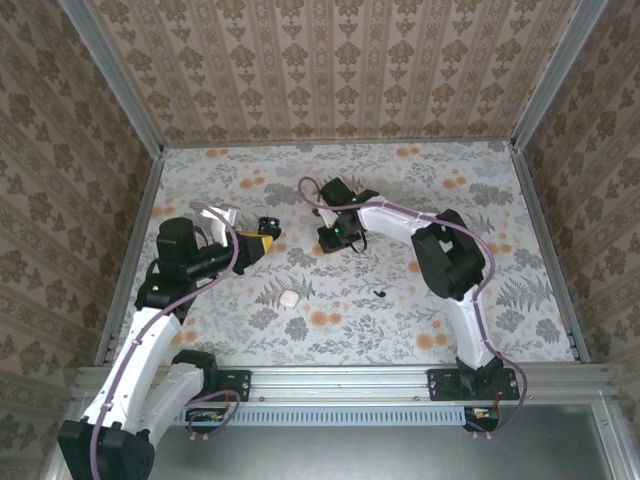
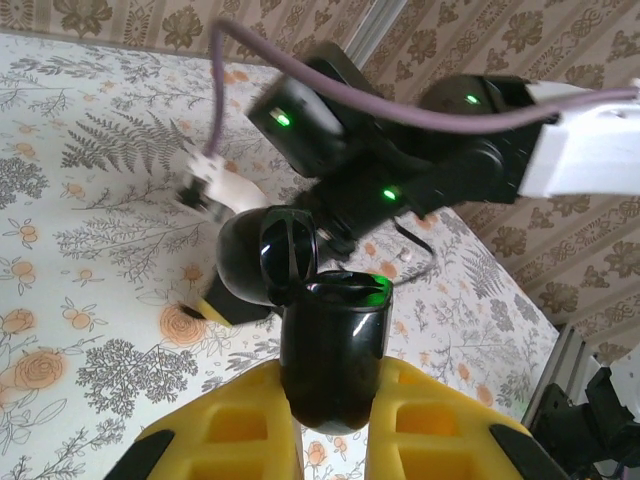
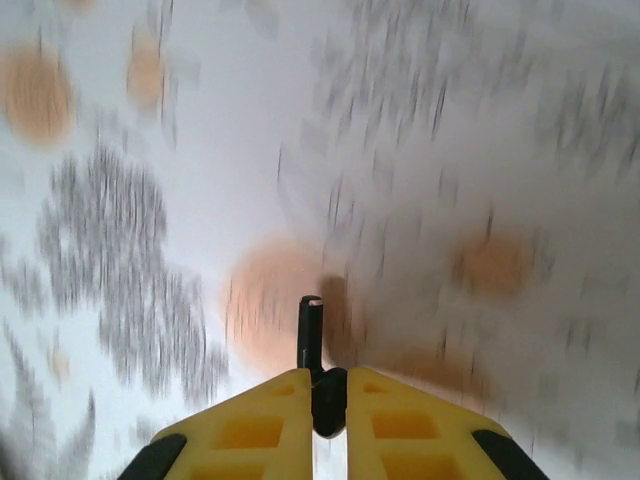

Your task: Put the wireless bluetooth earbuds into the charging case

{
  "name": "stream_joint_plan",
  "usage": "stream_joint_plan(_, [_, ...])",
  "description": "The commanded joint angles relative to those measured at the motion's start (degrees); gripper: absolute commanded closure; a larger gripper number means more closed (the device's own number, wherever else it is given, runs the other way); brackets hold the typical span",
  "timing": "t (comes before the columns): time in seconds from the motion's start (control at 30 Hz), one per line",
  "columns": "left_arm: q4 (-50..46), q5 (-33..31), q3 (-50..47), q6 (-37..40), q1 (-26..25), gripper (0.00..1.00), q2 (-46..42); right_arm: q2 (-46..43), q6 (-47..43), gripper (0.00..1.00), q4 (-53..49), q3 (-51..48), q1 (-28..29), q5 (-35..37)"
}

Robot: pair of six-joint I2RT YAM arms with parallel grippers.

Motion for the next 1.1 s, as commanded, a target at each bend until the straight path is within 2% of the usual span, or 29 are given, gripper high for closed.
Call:
stream_joint_plan(0.0, [2.3,1.25,-0.53,-1.34,-0.97,1.0,0.14,-6.8,-5.33,0.87,0.6,-8.14,-0.2,-5.97])
stream_joint_plan(0.1, [2.63,0.29,-0.97,-1.83,-2.26,1.0,-0.04,-9.18,-8.8,0.87,-2.74,-12.88,-0.3,-7.82])
stream_joint_plan(0.23, [3.27,-1.59,-1.52,-2.29,-4.3,1.0,-0.12,-9.13,-11.99,0.84,-7.1,-13.51,-0.87,-8.38])
stream_joint_plan(0.37, [3.67,-3.45,-2.04,-2.23,-6.26,1.0,-0.05,-8.33,-10.82,0.6,-10.65,-10.21,-2.01,-5.97])
stream_joint_plan(0.5, [4.3,-4.58,-2.3,-2.32,-7.35,1.0,0.29,-12.03,-5.84,0.51,-11.83,-8.95,-4.27,-5.67])
stream_joint_plan(0.67, [3.54,-5.25,-1.94,-1.33,-7.55,1.0,0.62,-19.39,5.62,0.51,-11.25,-10.74,-5.14,-5.18])
stream_joint_plan(0.83, [3.54,-5.83,-2.2,-0.45,-7.54,1.0,1.36,-25.55,20.55,0.57,-2.85,-19.95,-2.18,-6.09])
stream_joint_plan(0.93, [3.62,-5.74,-2.04,-0.01,-7.56,1.0,2.32,-25.64,25.23,0.63,1.25,-23.44,2.69,-5.09])
stream_joint_plan(1.07, [3.47,-5.22,-1.62,0.62,-7.54,1.0,3.78,-20.96,27.77,0.7,4.93,-23.78,6.99,-4.59])
